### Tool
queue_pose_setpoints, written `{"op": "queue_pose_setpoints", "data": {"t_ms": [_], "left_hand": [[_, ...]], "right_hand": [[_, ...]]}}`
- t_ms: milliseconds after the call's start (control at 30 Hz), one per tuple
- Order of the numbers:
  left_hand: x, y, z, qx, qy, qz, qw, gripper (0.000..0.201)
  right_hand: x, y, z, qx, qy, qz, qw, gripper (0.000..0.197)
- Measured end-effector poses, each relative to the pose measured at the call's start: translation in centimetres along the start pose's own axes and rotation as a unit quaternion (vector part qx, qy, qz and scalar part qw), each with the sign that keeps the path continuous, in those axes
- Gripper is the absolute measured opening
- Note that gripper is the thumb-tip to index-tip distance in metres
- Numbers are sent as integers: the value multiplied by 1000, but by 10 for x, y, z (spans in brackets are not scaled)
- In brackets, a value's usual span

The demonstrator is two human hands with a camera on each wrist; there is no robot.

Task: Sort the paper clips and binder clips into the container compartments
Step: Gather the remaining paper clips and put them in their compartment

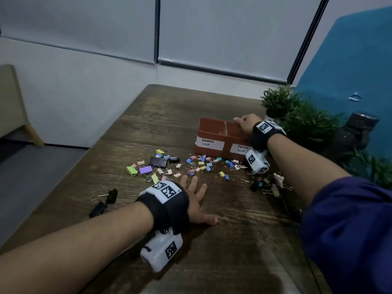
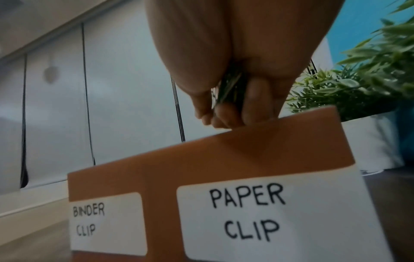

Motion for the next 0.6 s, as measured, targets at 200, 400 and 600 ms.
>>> {"op": "queue_pose_setpoints", "data": {"t_ms": [200, 400, 600], "left_hand": [[0, -2, -1, -9, -10, 3, 1000, 109], [-1, -1, 0, -14, -2, 0, 1000, 108], [-24, 5, -20, -45, 6, 25, 999, 104]], "right_hand": [[1, 0, 18, -4, -32, -27, 999, 27], [-14, -4, 16, -47, 7, -59, 997, 22], [-78, -54, -4, 37, 104, -218, 970, 13]]}}
Point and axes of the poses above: each hand's wrist, its own x-axis towards the middle knuckle, its own z-axis out of the palm, y = z × x, the point moved 7 cm from there along x, towards the middle knuckle, and after that the axes turned 10 degrees about z, right-handed, at the moved point
